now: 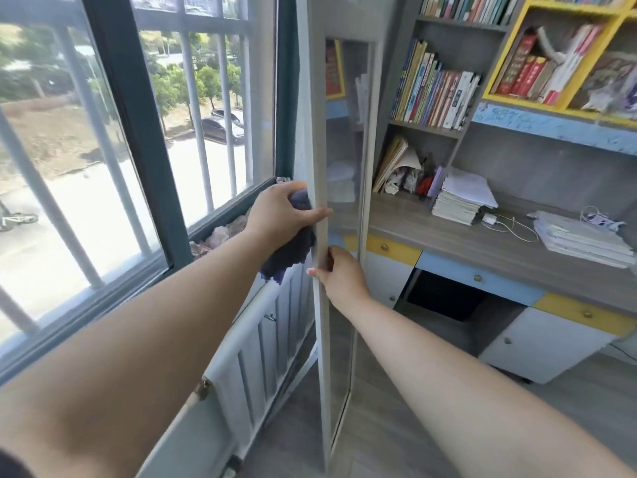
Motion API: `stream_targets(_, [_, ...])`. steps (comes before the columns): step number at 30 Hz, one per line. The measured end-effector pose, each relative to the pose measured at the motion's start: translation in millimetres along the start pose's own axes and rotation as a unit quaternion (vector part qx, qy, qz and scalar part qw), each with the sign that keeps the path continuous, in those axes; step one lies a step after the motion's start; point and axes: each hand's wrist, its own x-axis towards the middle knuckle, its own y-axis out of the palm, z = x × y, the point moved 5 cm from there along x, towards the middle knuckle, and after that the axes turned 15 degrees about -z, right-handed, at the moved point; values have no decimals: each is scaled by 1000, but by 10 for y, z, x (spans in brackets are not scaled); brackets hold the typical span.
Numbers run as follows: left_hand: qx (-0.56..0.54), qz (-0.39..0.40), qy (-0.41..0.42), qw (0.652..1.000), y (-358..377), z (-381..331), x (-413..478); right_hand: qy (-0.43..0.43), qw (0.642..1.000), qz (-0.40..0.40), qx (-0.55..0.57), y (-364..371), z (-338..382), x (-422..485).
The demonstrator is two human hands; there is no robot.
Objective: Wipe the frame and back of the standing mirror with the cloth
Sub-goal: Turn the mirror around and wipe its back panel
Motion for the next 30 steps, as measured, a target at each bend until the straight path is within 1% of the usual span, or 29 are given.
stream_targets(3, [-10,-4,-8,1000,-9,60,25,0,1000,-7,-2,36,32,-5])
stream_targets(7, [-52,0,-17,998,-32,162,-14,-13,1000,-19,7,78,55,-92])
stream_targets(13, [-62,34,-20,997,-51,193,-106,-1,1000,-28,10,46,40,-239])
stream_targets(16, [-63,59,-22,996,-92,181,-130,15,1000,-14,2,40,74,-282])
stream_targets(18, [-62,62,-33,996,-148,212,-164,21,1000,-13,-5,17,118,-295])
stream_targets(20, [-56,48,-44,996,-236,280,-210,-4,999,-50,-5,-38,225,-326])
stream_targets(23, [-38,34,-78,996,-357,453,-301,-57,986,-153,17,-176,466,-428])
stream_targets(25, [-27,29,-108,993,-460,595,-382,-136,957,-252,36,-285,660,-546])
stream_targets(26, [-20,25,-122,992,-514,671,-419,-178,942,-282,44,-308,745,-618])
stream_targets(27, [-11,19,-135,991,-578,757,-458,-216,932,-287,49,-284,821,-681])
stream_targets(28, [-2,10,-150,989,-618,830,-490,-243,931,-268,53,-240,866,-719])
stream_targets(29, [8,-1,-167,986,-682,904,-524,-253,938,-228,62,-154,907,-745])
stream_targets(30, [14,-13,-182,983,-738,967,-552,-237,953,-172,73,-39,918,-748])
